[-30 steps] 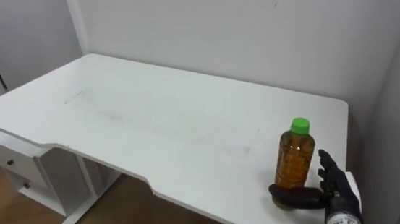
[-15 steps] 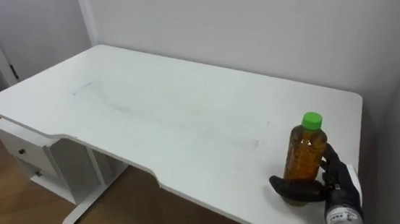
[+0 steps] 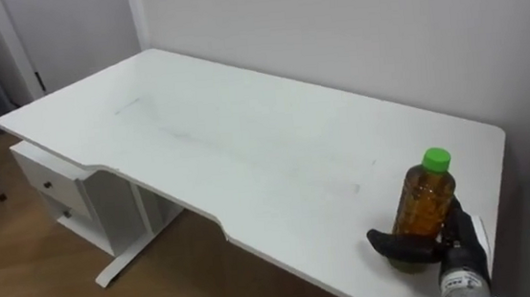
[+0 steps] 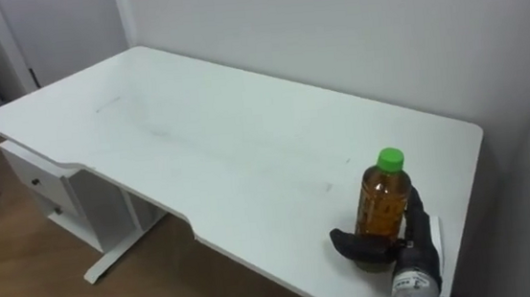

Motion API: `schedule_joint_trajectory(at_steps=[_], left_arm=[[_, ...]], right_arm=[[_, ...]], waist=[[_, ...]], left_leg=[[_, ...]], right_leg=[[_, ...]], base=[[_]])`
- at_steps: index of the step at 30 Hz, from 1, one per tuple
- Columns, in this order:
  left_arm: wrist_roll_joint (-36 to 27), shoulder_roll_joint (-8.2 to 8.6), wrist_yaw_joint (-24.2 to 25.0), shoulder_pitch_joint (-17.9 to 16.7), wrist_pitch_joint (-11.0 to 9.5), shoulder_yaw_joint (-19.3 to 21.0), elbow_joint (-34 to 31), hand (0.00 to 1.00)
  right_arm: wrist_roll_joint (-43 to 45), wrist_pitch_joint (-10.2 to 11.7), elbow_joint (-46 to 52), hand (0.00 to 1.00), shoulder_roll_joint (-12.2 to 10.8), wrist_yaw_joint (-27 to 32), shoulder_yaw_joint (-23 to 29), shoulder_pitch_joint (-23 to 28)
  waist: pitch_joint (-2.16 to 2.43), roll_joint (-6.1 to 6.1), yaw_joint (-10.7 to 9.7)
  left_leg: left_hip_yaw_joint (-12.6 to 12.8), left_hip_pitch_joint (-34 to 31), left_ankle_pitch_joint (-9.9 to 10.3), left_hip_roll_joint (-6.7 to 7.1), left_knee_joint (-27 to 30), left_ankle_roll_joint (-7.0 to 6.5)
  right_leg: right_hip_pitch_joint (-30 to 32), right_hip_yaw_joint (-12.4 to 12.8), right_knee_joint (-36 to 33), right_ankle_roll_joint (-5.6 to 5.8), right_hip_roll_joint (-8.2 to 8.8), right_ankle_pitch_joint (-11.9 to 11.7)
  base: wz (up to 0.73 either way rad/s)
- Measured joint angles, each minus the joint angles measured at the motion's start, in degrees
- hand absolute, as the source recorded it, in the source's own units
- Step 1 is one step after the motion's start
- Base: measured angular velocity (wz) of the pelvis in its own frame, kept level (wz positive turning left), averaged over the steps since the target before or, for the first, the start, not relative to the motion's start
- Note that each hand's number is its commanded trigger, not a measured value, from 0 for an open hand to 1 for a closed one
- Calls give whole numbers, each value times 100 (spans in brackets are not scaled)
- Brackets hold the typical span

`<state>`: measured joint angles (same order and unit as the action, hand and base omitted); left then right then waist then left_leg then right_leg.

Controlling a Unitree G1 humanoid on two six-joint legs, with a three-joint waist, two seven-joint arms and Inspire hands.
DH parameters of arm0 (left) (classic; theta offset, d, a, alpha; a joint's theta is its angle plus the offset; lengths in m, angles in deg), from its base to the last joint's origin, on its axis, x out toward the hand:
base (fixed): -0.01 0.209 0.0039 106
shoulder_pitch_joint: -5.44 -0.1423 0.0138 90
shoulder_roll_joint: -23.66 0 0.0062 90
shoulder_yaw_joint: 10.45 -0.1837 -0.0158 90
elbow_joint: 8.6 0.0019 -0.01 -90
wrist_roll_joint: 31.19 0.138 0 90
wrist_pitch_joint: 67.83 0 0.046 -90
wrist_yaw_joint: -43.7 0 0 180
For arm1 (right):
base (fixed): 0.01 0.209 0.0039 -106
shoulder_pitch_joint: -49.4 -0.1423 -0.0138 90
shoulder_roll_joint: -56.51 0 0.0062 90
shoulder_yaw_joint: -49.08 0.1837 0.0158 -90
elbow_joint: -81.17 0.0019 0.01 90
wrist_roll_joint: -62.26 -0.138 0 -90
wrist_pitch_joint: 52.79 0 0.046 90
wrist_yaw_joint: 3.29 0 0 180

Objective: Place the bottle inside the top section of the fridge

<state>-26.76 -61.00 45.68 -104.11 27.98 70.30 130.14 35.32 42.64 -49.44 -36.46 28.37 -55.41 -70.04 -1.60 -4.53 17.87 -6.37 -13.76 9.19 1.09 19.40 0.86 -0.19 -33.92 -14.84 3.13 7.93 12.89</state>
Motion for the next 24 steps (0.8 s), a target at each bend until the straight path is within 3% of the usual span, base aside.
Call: schedule_joint_trajectory(at_steps=[4, 5, 7, 15, 24], left_arm=[[-5, -2, 0, -1, 1, 1, -1, 0], [-18, -2, 0, 8, -1, 1, -2, 0], [-39, -2, -1, 14, -7, -1, -2, 0], [-43, -11, -7, 30, -131, 2, -2, 0], [-42, -16, -18, 79, -211, 1, -5, 0]], right_arm=[[-37, 1, -69, 0, 6, -4, 0, -6], [-42, 3, -76, 15, 11, -3, 0, -11], [-40, 55, -129, 100, 13, -2, 0, -33], [-30, 216, -233, 100, 103, 114, 13, -57], [-205, 288, -322, 100, 194, 189, 66, -118]], waist=[[-3, 1, 5], [-3, 2, 4], [-10, 5, 2], [-62, -3, -11], [-62, -10, 8]], left_leg=[[-1, -23, -6, 7, -8, -6], [-1, -40, -7, 8, -5, -7], [-3, -58, -12, 11, -1, -13], [-5, -113, -15, 19, 15, -17], [11, -161, -16, 20, -6, -17]], right_leg=[[11, 0, -14, 0, 10, 0], [26, 0, -20, 0, 11, 0], [48, 0, -43, -1, 20, 0], [103, 6, -68, -1, 29, 0], [207, 26, -79, -1, 41, 0]], base=[[0], [0], [0], [0], [0]])
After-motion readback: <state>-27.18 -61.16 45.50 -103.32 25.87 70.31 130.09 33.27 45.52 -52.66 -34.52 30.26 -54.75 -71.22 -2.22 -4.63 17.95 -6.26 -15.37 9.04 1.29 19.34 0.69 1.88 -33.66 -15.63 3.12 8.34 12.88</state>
